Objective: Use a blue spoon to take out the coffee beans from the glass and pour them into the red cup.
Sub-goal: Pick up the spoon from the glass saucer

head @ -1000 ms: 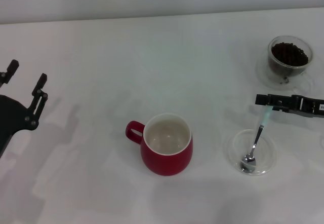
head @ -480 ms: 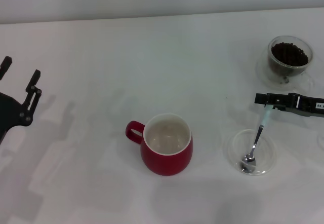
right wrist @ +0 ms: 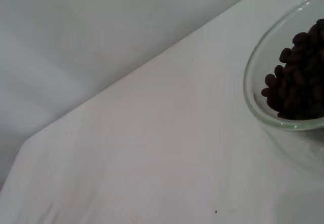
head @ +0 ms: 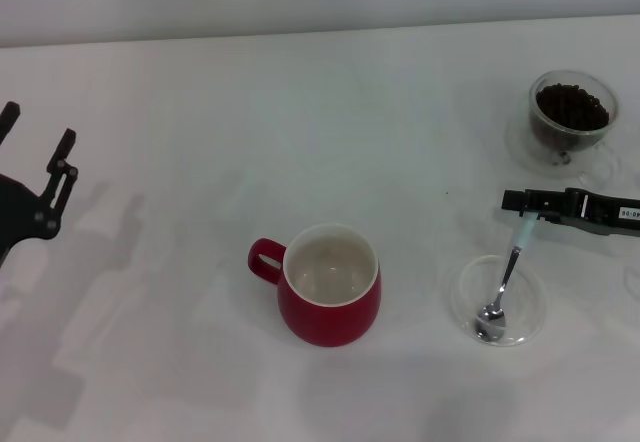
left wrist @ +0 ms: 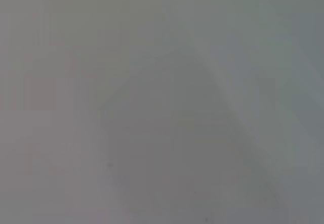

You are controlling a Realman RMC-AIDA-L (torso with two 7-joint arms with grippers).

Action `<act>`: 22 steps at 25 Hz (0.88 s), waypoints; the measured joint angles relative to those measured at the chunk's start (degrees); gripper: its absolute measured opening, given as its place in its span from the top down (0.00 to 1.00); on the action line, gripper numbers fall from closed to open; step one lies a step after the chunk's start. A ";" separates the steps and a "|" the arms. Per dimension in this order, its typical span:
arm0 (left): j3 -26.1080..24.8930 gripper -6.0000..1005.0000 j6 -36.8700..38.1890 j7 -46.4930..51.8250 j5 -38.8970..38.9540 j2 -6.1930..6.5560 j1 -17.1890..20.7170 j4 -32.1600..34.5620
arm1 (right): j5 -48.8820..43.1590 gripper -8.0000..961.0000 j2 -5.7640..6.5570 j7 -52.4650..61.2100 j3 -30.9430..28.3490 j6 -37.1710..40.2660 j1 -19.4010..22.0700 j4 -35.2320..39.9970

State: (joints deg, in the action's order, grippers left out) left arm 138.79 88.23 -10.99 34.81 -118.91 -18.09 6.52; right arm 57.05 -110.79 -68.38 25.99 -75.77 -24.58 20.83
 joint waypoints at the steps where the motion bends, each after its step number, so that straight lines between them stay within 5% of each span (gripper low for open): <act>1: 0.00 0.50 0.00 0.00 0.00 0.00 0.00 0.00 | -0.01 0.44 0.00 0.00 0.02 0.00 0.03 0.00; 22: -0.01 0.50 -1.60 0.00 0.79 0.00 -1.37 -0.20 | 0.23 0.56 -0.09 0.49 0.00 -0.98 0.08 0.47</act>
State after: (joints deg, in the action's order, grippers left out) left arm 138.78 86.63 -10.99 35.60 -118.91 -19.45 6.32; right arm 57.29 -110.89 -67.88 25.98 -76.75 -24.50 21.30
